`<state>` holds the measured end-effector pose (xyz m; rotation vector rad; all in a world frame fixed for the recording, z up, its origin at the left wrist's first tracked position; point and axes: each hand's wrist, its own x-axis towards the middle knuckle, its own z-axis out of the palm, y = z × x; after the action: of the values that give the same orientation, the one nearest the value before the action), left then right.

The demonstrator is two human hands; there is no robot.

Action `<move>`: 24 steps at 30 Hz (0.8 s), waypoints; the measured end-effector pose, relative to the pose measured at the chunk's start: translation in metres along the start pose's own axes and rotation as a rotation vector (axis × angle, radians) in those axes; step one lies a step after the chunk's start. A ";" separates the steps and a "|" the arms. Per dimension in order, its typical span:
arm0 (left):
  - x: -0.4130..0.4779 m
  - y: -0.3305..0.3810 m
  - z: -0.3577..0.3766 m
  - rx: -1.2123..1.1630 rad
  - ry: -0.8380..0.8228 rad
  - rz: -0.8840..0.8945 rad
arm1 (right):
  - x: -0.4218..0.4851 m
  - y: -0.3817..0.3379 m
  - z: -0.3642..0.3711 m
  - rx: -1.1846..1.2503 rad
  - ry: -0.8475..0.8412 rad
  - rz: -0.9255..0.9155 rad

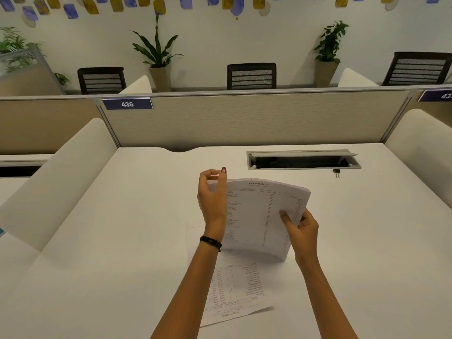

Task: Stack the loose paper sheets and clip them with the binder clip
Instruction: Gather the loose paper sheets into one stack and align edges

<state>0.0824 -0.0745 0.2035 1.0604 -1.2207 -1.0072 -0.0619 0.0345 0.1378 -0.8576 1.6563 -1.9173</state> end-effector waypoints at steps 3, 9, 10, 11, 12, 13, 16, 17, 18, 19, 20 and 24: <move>0.003 0.003 0.003 0.053 -0.019 -0.026 | 0.001 0.000 -0.001 -0.002 -0.004 0.012; -0.003 -0.001 -0.001 0.054 -0.123 -0.008 | 0.003 0.004 -0.004 -0.061 -0.047 0.062; -0.006 -0.006 -0.002 0.059 -0.134 -0.032 | 0.004 0.005 -0.005 -0.071 -0.057 0.069; -0.008 -0.012 -0.003 0.065 -0.141 -0.069 | 0.004 0.007 -0.006 -0.080 -0.064 0.077; -0.011 -0.017 -0.003 0.065 -0.148 -0.112 | 0.004 0.008 -0.006 -0.085 -0.070 0.082; -0.013 -0.020 -0.003 0.054 -0.152 -0.147 | 0.004 0.010 -0.007 -0.086 -0.076 0.081; -0.017 -0.020 -0.004 -0.006 -0.145 -0.177 | 0.002 0.009 -0.005 -0.081 -0.057 0.058; -0.018 -0.018 -0.004 -0.017 -0.142 -0.169 | 0.002 0.008 -0.004 -0.082 -0.042 0.049; -0.018 -0.015 -0.004 -0.027 -0.138 -0.156 | 0.001 0.007 -0.003 -0.083 -0.028 0.040; -0.017 -0.013 -0.004 -0.038 -0.133 -0.141 | 0.002 0.006 -0.002 -0.082 -0.018 0.032; -0.017 -0.011 -0.004 -0.045 -0.126 -0.126 | 0.002 0.005 -0.001 -0.081 -0.010 0.025; -0.020 -0.017 -0.007 -0.050 -0.116 -0.097 | 0.000 0.008 -0.001 -0.080 -0.018 0.035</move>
<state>0.0875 -0.0580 0.1818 1.0425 -1.2409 -1.1824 -0.0630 0.0335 0.1300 -0.8678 1.7369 -1.8253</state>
